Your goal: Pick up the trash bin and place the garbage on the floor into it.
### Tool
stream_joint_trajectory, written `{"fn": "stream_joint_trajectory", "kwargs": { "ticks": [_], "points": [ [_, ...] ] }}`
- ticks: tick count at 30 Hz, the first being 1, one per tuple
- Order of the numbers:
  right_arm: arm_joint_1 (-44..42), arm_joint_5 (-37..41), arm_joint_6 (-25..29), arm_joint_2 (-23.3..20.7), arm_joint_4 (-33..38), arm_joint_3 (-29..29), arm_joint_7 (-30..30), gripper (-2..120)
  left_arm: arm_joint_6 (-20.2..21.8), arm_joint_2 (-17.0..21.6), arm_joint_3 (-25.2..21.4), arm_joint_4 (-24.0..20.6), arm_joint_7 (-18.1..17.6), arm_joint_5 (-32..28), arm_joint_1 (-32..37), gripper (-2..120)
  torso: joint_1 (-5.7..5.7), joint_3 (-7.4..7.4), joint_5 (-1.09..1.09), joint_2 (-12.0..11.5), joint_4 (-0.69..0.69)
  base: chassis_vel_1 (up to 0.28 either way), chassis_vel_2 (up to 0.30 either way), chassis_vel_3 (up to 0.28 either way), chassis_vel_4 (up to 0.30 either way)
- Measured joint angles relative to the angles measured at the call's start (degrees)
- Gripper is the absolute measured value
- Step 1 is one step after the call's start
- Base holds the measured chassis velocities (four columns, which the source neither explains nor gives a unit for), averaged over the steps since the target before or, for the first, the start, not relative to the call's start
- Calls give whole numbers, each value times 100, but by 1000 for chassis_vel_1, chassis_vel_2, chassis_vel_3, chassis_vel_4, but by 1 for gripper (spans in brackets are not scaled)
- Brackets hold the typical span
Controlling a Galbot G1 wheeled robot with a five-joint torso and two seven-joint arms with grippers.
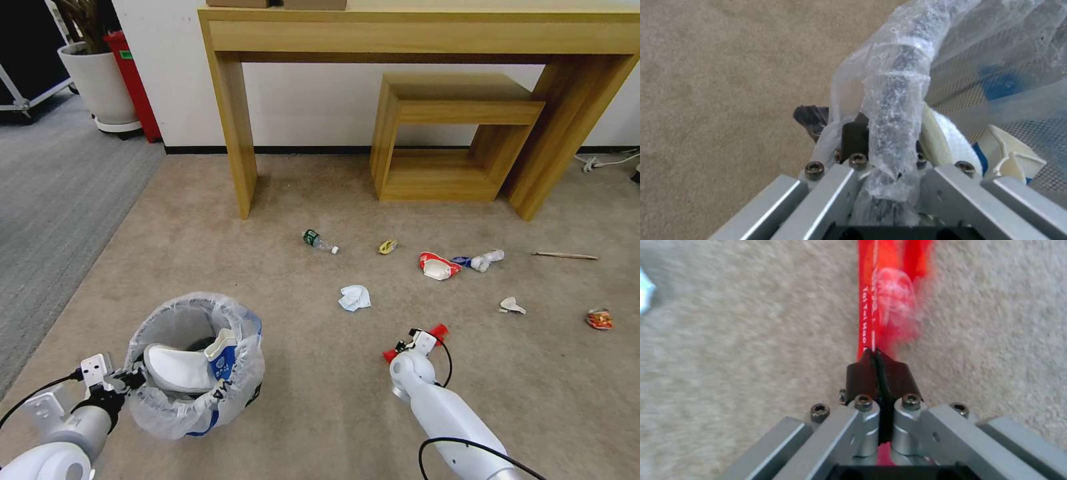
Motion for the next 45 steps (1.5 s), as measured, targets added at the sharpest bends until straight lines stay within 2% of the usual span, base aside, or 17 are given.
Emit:
{"fn": "stream_joint_trajectory", "kwargs": {
  "ticks": [2,3,6,11,14,15,18,19,22,23,26,27,30,31,34,39,45],
  "points": [
    [-216,-18,148,-196,546,37,-292,0,0,2,-4,0,0,-2,0,1,0,0,-1,0,0,0,0,0,0],
    [-216,-18,148,-196,546,37,-292,0,0,2,-4,0,0,-2,0,1,0,0,-1,0,0,0,0,0,0],
    [-507,-2,273,-647,1656,89,-711,0,-1,6,-11,-8,-1,-5,9,1,0,0,-5,0,-2,0,0,0,0],
    [-534,76,263,-889,2276,15,-721,0,-2,-35,9,-22,0,-4,1,1,0,0,1,0,0,0,0,0,0],
    [-508,21,217,-1288,3123,-144,-760,0,-9,-66,11,-57,0,0,-7,1,0,0,-2,1,0,0,0,0,0],
    [-508,21,217,-1288,3123,-144,-760,0,-9,-66,11,-57,0,0,-7,1,0,0,-2,1,0,0,0,0,0],
    [-401,107,171,-1743,4100,-478,-870,0,-12,-95,6,-90,4,7,11,1,0,0,-3,1,-1,0,0,0,0],
    [-401,107,171,-1743,4100,-478,-870,0,-12,-95,6,-90,4,7,11,1,0,0,-3,1,-1,0,0,0,0],
    [40,140,263,-2133,4688,-1169,-1090,0,-13,-93,-10,-139,3,6,28,1,0,0,0,0,0,0,0,0,0],
    [40,140,263,-2133,4688,-1169,-1090,0,-13,-93,-10,-139,3,6,28,1,0,0,0,0,0,0,0,0,0],
    [916,186,475,-2515,5098,-2051,-1499,0,0,-72,-17,-192,-13,-8,38,1,0,0,-2,1,0,0,0,0,0],
    [916,186,475,-2515,5098,-2051,-1499,0,0,-72,-17,-192,-13,-8,38,1,0,0,-2,1,0,0,0,0,0],
    [1801,226,804,-2701,5282,-3031,-1936,0,19,-80,-15,-237,-19,-13,42,1,0,0,-2,1,0,0,0,0,0],
    [1801,226,804,-2701,5282,-3031,-1936,0,19,-80,-15,-237,-19,-13,42,1,0,0,-2,1,0,0,0,0,0],
    [2627,297,963,-2643,5331,-3890,-2269,0,38,-96,-6,-283,-23,-18,23,1,0,0,-3,1,1,0,0,0,0],
    [3389,424,997,-2470,5333,-4477,-2372,0,58,-99,-9,-298,-32,-44,-13,1,0,0,-3,1,0,0,0,0,0],
    [4353,550,995,-2128,5169,-5554,-2428,0,64,-109,-39,-316,-45,-103,-56,1,0,1,-2,1,1,0,0,0,0]
  ]
}}
